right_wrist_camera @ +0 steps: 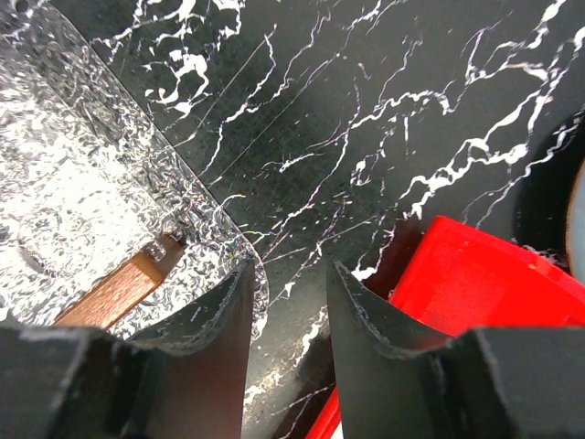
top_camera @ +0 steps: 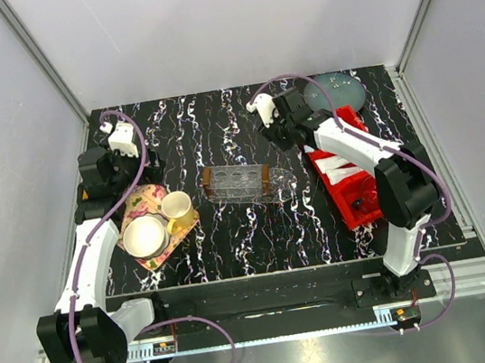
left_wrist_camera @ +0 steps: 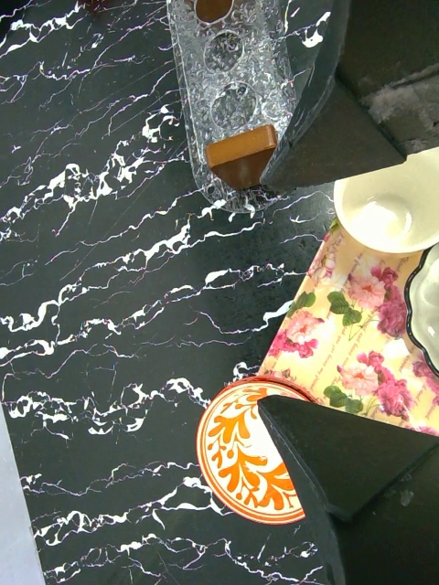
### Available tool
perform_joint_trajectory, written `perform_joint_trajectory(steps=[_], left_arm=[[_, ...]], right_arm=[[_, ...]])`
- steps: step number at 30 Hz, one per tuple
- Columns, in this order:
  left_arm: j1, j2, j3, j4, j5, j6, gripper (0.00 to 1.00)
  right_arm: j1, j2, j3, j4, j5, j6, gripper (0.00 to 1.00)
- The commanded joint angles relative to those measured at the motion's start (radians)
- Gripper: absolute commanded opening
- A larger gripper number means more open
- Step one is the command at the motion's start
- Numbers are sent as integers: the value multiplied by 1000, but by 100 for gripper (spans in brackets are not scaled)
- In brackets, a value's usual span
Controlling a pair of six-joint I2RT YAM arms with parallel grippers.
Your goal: Prepare toiletry sets of a toothbrush and toothpaste on the tray
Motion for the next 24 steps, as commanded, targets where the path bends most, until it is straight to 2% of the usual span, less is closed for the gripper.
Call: perform_joint_trajectory(steps=[1, 11, 24], left_arm=[[-1, -10, -14, 59, 23, -5, 99], [-1, -19, -21, 59, 12, 1, 99], [-1, -13, -23, 62, 17, 1, 99]], right_arm=[[-3, 43, 39, 17, -17, 49, 41], [-3, 104, 39, 32, -72, 63, 39], [-3, 108, 28, 26, -153, 70, 37]])
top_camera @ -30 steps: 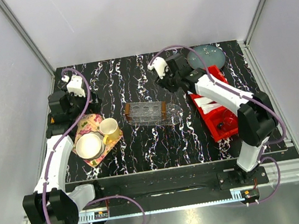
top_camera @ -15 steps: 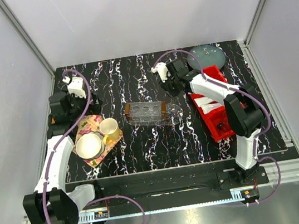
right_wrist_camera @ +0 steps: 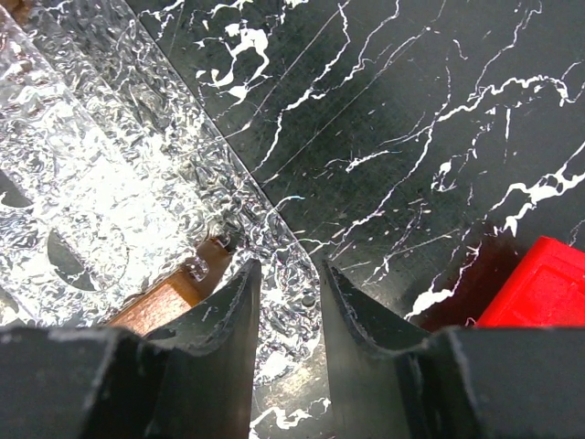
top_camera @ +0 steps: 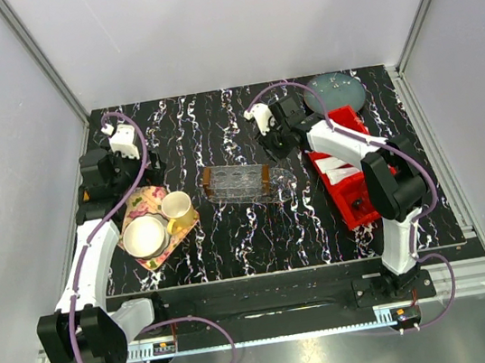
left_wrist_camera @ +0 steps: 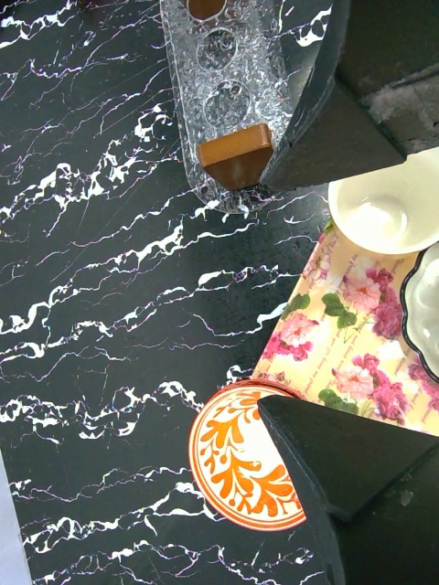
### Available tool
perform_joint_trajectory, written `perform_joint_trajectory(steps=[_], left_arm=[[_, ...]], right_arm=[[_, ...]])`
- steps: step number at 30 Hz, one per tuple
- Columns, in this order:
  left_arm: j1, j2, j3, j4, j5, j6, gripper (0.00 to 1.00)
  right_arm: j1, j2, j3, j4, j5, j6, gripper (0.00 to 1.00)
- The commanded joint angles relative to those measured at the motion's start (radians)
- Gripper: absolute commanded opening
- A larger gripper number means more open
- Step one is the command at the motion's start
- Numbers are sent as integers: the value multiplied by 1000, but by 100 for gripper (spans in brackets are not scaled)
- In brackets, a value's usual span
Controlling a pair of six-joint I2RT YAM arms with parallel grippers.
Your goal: Prepare toiletry sets of a toothbrush and toothpaste on the tray
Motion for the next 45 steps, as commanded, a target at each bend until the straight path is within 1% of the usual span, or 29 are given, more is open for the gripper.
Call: perform_joint_trajectory(steps=[1, 5, 45], left_arm=[[-2, -11, -8, 60, 16, 0, 99], [-1, -14, -11, 60, 15, 3, 99], [-1, -35, -27, 60, 16, 8, 99]], right_arm=[[3, 6, 28, 22, -48, 8, 37], [3, 5, 19, 15, -74, 10, 36], [11, -28, -29, 3, -123, 5, 30]])
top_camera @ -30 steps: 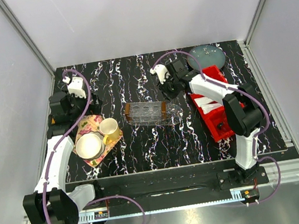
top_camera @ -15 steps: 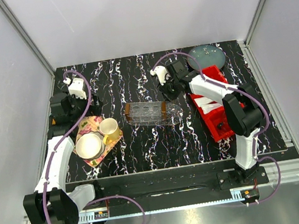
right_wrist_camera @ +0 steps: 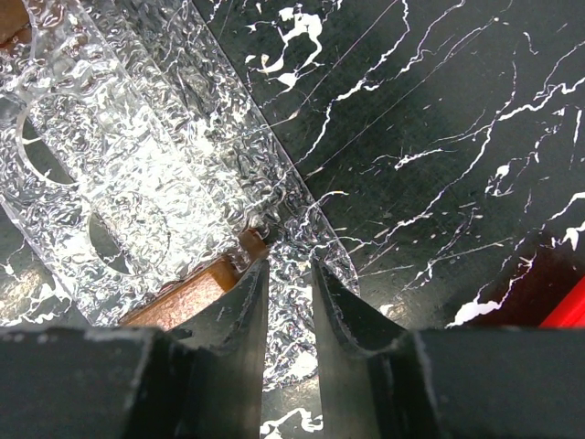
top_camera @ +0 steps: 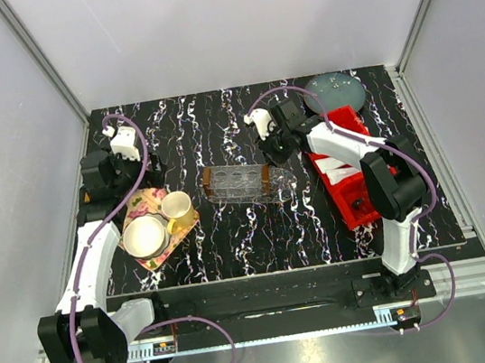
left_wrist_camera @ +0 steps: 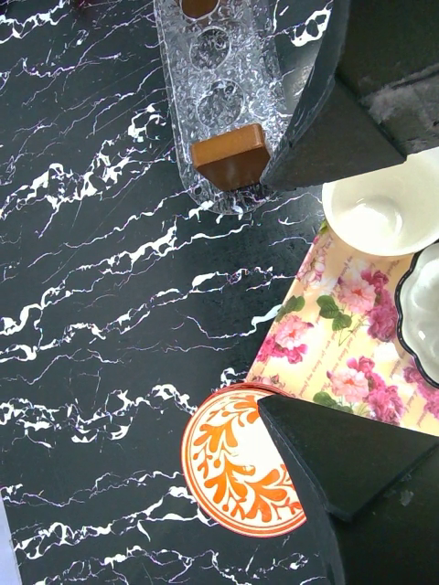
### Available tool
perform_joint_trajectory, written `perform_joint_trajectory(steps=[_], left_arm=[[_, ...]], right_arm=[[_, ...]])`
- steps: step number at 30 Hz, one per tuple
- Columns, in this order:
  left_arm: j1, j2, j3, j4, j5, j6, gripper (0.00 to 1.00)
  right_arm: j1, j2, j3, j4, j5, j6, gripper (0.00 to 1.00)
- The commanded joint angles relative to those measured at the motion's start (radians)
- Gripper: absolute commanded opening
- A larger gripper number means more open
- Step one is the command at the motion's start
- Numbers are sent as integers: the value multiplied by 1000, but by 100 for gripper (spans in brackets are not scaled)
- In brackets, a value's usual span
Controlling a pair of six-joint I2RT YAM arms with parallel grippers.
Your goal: Prepare toiletry sets of a toothbrush and toothpaste on the tray
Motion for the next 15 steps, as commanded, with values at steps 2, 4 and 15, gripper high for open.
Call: perform_joint_trajectory(steps=[2, 4, 15], left_arm=[[-1, -30, -11, 58, 13, 9, 99], [-1, -32, -15, 58, 13, 9, 99], [-1, -42, -18, 57, 13, 10, 99]], right_arm=[[10, -28, -5, 7, -38, 5, 30], [13, -30, -10, 6, -40, 0, 29], [21, -33, -6, 0, -37, -5, 28]])
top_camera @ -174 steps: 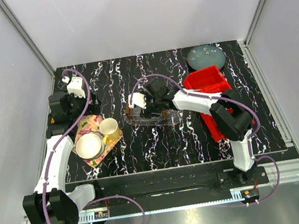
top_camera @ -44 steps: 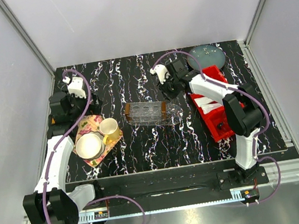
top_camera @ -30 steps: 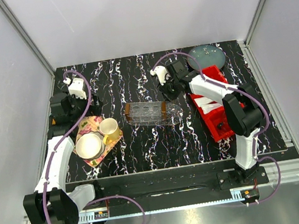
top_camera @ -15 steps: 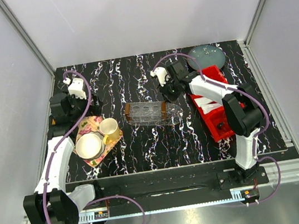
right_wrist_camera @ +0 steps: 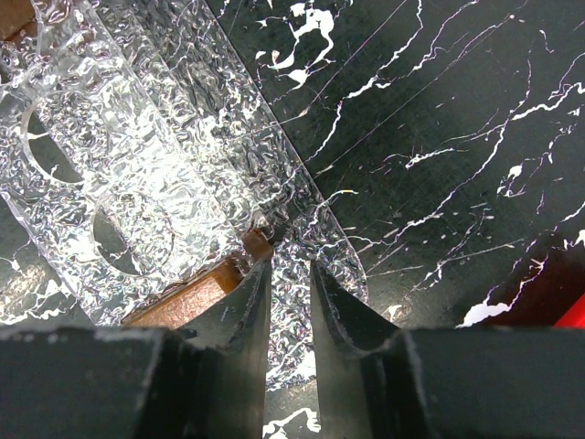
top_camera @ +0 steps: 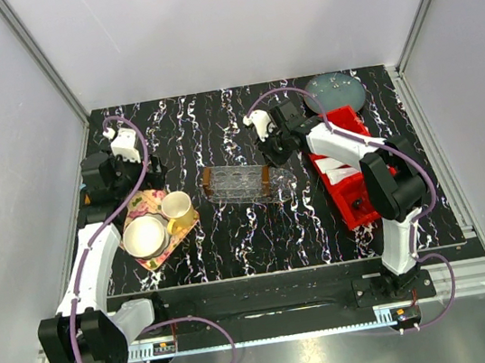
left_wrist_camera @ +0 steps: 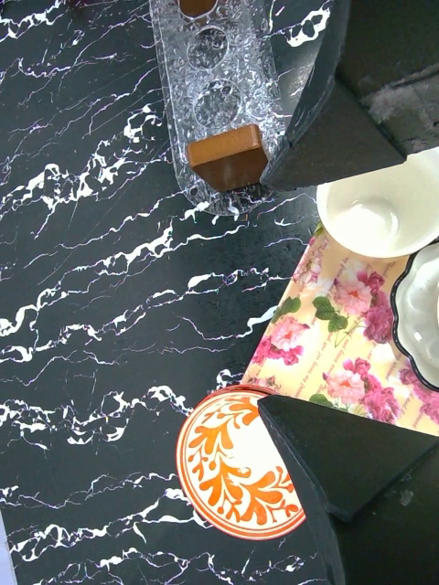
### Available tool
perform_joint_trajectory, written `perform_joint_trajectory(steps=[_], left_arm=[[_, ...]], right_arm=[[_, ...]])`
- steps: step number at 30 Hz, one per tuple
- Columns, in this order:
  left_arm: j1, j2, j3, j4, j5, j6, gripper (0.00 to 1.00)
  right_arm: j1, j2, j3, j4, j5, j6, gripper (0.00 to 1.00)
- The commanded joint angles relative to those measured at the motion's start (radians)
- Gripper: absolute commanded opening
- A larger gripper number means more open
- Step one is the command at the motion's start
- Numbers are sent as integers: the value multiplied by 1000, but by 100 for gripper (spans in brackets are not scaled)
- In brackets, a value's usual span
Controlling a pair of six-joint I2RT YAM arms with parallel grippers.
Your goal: Prepare toiletry sets of a toothbrush and toothpaste on the tray
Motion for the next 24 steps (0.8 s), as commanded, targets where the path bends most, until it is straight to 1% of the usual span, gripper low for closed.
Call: perform_joint_trajectory(steps=[1, 19, 22, 24], left_arm=[[-1, -30, -2, 53, 11, 11, 99], [-1, -42, -2, 46, 13, 13, 99], [-1, -44, -5, 45, 11, 14, 99], [-1, -44, -6, 46, 8, 20, 99]], right_arm=[[15, -33, -1, 1, -17, -4, 28], [19, -42, -4, -1, 0, -8, 28], [18, -39, 2, -1, 37, -8, 31], [18, -45, 3, 1, 68, -11, 35]])
